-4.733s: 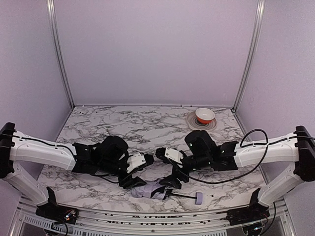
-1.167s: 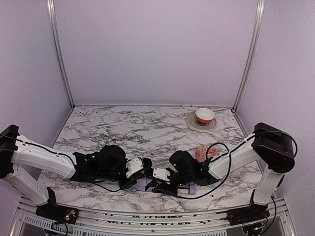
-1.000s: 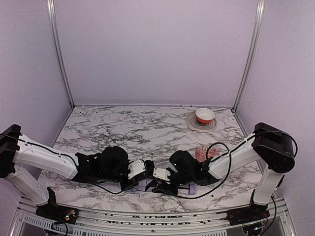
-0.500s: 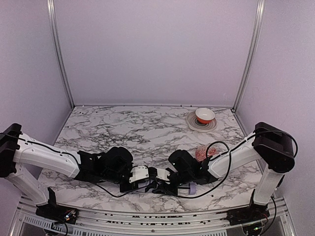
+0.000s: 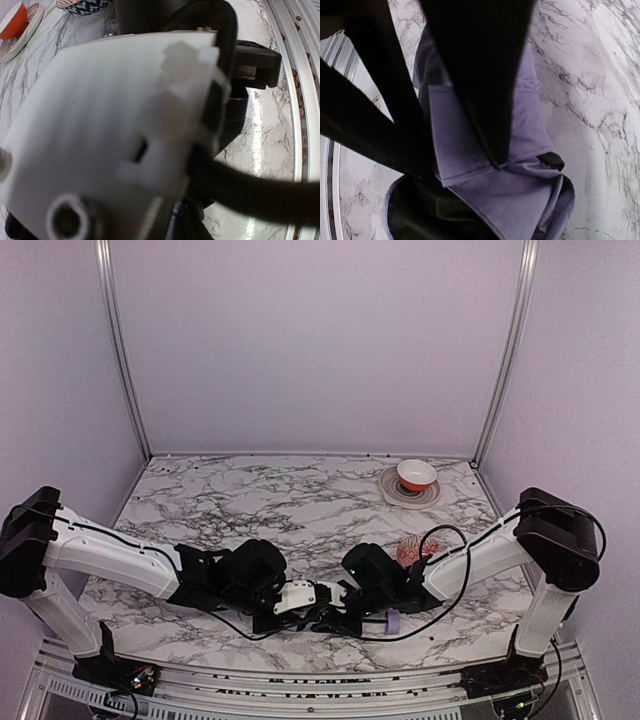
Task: Put away the umbrella
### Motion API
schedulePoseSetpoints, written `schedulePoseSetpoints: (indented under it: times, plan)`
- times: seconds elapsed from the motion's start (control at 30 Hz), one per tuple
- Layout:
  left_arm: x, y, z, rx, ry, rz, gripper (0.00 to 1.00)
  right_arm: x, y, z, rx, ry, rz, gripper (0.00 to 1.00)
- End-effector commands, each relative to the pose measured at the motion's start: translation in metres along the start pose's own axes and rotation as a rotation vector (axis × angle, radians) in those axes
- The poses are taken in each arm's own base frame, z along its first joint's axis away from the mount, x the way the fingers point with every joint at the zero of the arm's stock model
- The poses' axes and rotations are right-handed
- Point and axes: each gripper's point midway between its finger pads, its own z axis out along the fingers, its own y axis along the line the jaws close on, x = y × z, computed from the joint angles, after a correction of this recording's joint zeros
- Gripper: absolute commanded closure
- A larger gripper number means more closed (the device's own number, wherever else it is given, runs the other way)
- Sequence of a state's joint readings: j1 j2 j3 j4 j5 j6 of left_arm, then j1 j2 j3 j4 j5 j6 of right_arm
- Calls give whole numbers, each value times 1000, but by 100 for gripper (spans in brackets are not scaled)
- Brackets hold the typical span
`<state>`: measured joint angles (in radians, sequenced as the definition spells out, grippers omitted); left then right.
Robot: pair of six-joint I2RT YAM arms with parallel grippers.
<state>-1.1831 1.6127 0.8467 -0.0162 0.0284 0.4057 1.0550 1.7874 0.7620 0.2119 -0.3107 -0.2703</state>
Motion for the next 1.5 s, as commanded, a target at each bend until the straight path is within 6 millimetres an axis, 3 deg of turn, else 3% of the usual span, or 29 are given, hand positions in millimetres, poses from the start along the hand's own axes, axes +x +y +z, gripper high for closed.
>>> schedulePoseSetpoints:
  times: [0.0,0.07,0.2,0.4,0.57,0.77,0.87,0.97,1.0,1.03,1.13,1.2,1.33,1.47]
  plan:
    - [54,-61,-2,221,156,13,69,47,-31,0,135,173,93,100]
    - [60,-60,-2,214,178,0,70,47,-31,0,135,172,92,100]
    - [63,-65,-2,243,224,-31,82,47,-32,0,144,175,92,100]
    - [54,-62,-11,237,214,-65,75,49,-34,-3,160,181,90,100]
    - [62,-67,-23,271,286,-124,71,46,-34,-6,162,168,84,100]
    - [-1,-52,-64,225,9,-138,66,38,-33,-7,155,142,67,100]
    - [-23,-22,-84,78,-158,-186,50,38,-35,-7,167,149,74,84]
    - [-22,20,-91,-107,-247,-329,31,36,-33,-9,156,159,71,43]
    - [-19,36,-93,-180,-261,-378,29,33,-31,-11,155,149,69,17]
    - [-13,51,-93,-253,-257,-426,26,30,-29,-15,156,131,68,2]
    - [11,98,-99,-468,-228,-610,20,17,-22,-30,156,77,51,0]
    - [26,117,-101,-537,-206,-705,19,13,-19,-37,157,96,40,0]
    - [34,136,-113,-653,-213,-755,18,-19,-1,-48,121,172,-5,0]
    - [47,149,-131,-743,-227,-813,17,-34,-7,-55,190,303,11,0]
